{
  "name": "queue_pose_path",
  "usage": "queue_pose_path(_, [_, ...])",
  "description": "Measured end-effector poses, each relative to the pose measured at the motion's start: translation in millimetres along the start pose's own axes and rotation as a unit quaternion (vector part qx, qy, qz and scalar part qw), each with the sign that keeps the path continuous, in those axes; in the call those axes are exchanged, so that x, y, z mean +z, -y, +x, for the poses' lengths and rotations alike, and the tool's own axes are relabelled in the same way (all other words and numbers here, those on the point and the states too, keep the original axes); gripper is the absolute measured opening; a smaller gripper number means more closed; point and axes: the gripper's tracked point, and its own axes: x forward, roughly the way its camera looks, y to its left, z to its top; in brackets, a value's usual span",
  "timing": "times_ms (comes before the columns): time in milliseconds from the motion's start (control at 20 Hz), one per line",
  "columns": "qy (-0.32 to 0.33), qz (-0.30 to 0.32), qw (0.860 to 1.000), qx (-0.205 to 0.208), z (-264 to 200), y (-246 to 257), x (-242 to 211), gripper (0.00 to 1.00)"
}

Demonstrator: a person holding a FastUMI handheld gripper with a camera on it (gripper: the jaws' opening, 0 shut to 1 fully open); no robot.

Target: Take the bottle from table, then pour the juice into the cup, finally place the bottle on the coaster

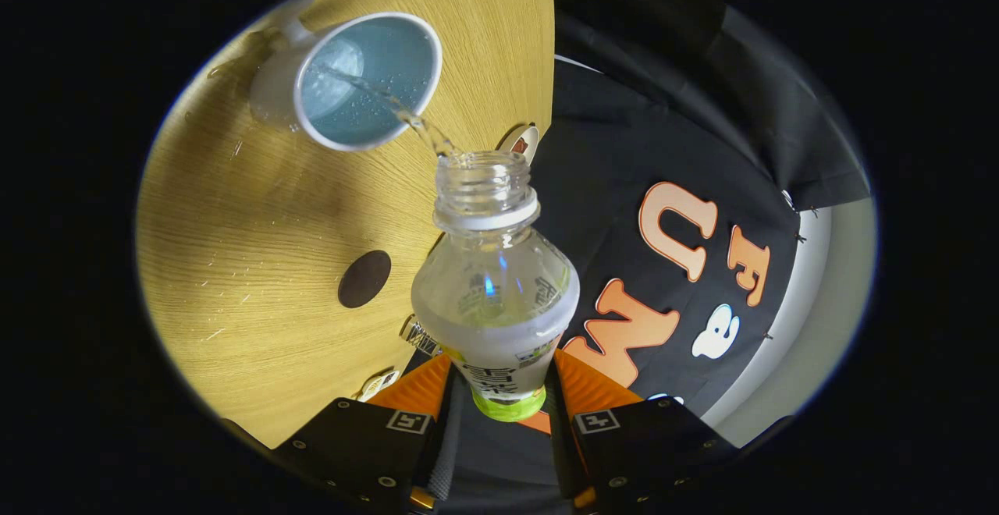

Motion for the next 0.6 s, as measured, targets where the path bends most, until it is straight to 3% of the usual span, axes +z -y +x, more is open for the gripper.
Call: queue_pose_path(600, [0.015, -0.033, 0.999, -0.015, 0.2, 23.9, -1.4, 0.52])
